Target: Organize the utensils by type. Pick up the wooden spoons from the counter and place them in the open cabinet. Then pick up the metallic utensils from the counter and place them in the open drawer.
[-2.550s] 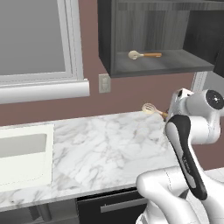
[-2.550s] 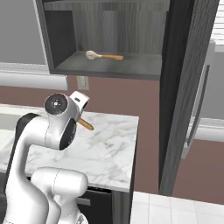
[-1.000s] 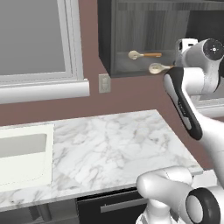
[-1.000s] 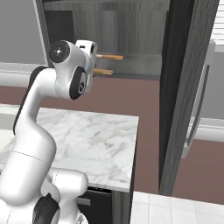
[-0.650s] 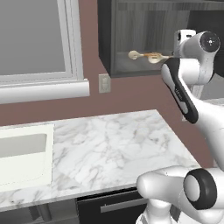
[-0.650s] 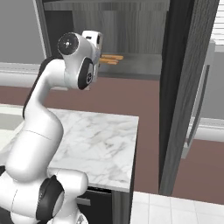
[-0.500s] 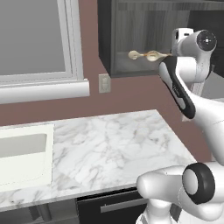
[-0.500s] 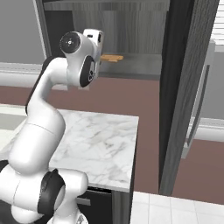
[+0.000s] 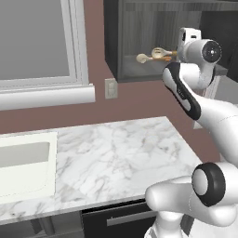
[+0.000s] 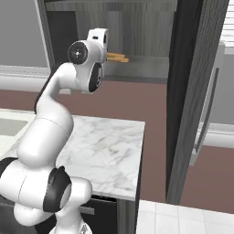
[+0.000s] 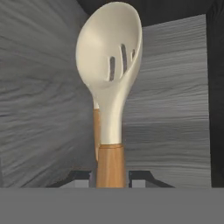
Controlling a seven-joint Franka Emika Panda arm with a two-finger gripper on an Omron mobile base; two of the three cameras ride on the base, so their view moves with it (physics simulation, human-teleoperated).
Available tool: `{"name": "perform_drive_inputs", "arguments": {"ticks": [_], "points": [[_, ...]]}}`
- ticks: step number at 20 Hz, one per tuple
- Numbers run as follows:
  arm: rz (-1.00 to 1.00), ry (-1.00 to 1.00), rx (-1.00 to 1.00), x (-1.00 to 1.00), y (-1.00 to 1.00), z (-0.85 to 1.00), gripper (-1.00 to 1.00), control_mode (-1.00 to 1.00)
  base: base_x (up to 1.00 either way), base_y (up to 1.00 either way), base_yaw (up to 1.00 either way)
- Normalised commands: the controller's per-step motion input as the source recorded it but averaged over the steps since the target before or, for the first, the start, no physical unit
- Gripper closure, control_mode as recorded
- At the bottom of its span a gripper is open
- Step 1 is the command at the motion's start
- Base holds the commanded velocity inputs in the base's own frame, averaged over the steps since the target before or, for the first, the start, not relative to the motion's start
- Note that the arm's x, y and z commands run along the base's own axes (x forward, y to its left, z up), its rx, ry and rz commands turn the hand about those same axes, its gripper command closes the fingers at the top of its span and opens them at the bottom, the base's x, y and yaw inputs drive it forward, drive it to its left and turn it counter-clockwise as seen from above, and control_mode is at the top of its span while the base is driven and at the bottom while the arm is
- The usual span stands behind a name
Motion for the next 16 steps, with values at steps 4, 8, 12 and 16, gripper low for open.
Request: {"name": "perform_drive_inputs", "arguments": {"ticks": [4, 8, 12, 16], "points": [[0.06, -0.14, 0.0, 0.43, -0.01, 0.05, 1.0, -1.0, 0.0, 0.0, 0.0], [0.08, 0.0, 0.0, 0.46, -0.07, 0.19, 1.0, -1.0, 0.0, 0.0, 0.0], [0.05, 0.0, 0.0, 0.39, -0.04, 0.11, 1.0, -1.0, 0.0, 0.0, 0.0], [0.03, 0.05, 0.0, 0.38, -0.02, 0.0, 1.0, -1.0, 0.0, 0.0, 0.0]]}}
